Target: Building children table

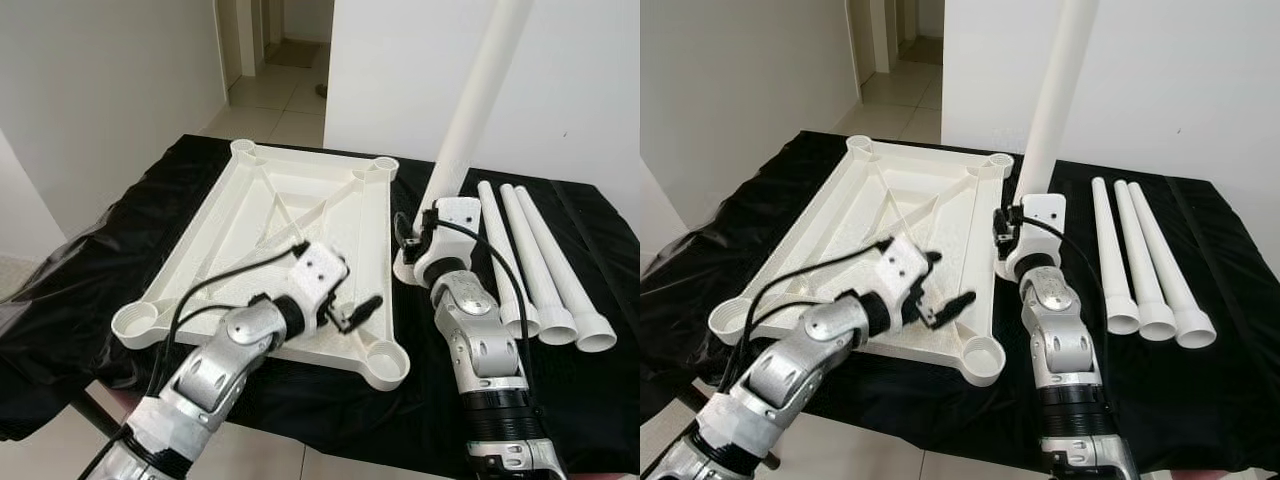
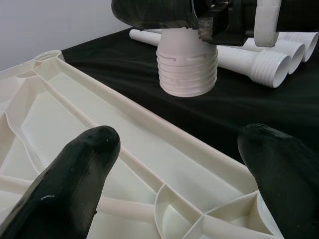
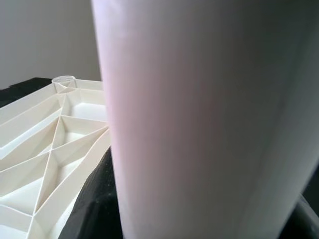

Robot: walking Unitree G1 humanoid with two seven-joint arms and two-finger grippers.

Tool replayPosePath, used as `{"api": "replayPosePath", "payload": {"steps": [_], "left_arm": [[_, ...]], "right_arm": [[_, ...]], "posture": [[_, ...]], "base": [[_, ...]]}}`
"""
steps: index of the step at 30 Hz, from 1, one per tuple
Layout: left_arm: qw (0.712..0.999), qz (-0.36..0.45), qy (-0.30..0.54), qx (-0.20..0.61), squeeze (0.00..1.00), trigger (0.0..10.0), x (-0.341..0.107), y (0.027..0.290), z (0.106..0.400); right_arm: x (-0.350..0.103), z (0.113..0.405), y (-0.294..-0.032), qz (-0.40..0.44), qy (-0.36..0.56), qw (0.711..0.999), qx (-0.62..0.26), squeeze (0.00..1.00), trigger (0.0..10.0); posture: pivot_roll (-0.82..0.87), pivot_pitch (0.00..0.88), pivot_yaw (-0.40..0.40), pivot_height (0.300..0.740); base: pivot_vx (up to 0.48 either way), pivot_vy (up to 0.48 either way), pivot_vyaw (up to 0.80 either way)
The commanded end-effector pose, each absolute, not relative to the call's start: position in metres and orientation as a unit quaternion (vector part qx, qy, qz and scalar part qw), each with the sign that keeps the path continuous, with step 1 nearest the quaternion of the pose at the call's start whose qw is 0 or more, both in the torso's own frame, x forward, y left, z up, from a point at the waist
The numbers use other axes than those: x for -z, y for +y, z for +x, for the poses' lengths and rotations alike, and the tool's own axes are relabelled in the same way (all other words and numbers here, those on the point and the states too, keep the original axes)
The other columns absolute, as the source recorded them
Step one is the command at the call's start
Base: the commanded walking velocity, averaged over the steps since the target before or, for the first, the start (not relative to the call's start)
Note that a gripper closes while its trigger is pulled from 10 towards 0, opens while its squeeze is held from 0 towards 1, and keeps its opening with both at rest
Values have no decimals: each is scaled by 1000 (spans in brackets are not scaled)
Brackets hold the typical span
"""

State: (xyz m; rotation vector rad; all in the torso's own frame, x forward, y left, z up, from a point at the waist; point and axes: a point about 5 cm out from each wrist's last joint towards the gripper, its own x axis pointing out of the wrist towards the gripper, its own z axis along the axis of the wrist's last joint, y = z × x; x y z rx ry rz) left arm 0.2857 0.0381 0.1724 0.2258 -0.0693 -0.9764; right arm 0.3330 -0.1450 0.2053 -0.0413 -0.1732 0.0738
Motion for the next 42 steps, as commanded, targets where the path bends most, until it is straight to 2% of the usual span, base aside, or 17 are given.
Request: {"api": "replayPosePath", "payload": {"steps": [1,2,4,6,7,12,25,27,36,37,38,39,40,41,42], "left_arm": [[847,135,-10,514,0,10000,-155,40,274],[847,135,-10,514,0,10000,-155,40,274],[806,148,29,572,0,10000,-135,45,258],[806,148,29,572,0,10000,-135,45,258],[791,145,39,593,0,10000,-131,49,252],[773,121,49,620,0,10000,-133,60,246],[788,147,57,595,0,10000,-127,66,253],[811,167,71,557,0,10000,-121,66,265],[838,181,114,501,0,10000,-110,71,282],[842,178,117,496,0,4824,-110,71,283],[842,178,117,496,0,4824,-110,71,283],[845,179,118,490,0,902,-110,71,285],[845,179,118,490,0,902,-110,71,285],[852,175,117,480,0,0,-112,71,289],[852,175,117,480,0,0,-112,71,289]], "right_arm": [[-216,333,-149,-22,-111,993,-34,0,10000],[-216,333,-149,-22,-111,993,-34,0,10000],[-220,333,-155,-26,-118,992,-25,0,10000],[-220,333,-155,-26,-118,992,-25,0,10000],[-220,332,-157,-28,-120,992,-23,0,10000],[-220,332,-160,-31,-121,992,-19,0,10000],[-220,333,-160,-34,-121,992,-21,0,10000],[-220,332,-159,-35,-122,992,-24,0,10000],[-220,331,-159,-38,-123,991,-25,0,10000],[-220,331,-159,-39,-123,991,-25,0,10000],[-220,331,-159,-39,-123,991,-25,0,10000],[-220,331,-159,-39,-123,991,-25,0,10000],[-220,331,-159,-39,-123,991,-25,0,10000],[-220,331,-158,-40,-122,991,-25,0,10000],[-220,331,-158,-40,-122,991,-25,0,10000]], "posture": [[8,31,5,740],[8,31,5,740],[7,32,5,740],[7,32,5,740],[7,32,6,740],[6,32,7,740],[9,36,3,740],[4,34,3,740],[-4,27,6,740],[-4,27,6,740],[-4,27,6,740],[-4,27,6,740],[-4,27,6,740],[-7,30,10,740],[-7,30,10,740]], "base": [[0,0,0],[0,0,0],[0,0,0],[0,0,0],[0,0,0],[0,0,0],[0,0,0],[0,0,0],[0,0,0],[0,0,0],[0,0,0],[0,0,0],[0,0,0],[0,0,0],[0,0,0]]}}
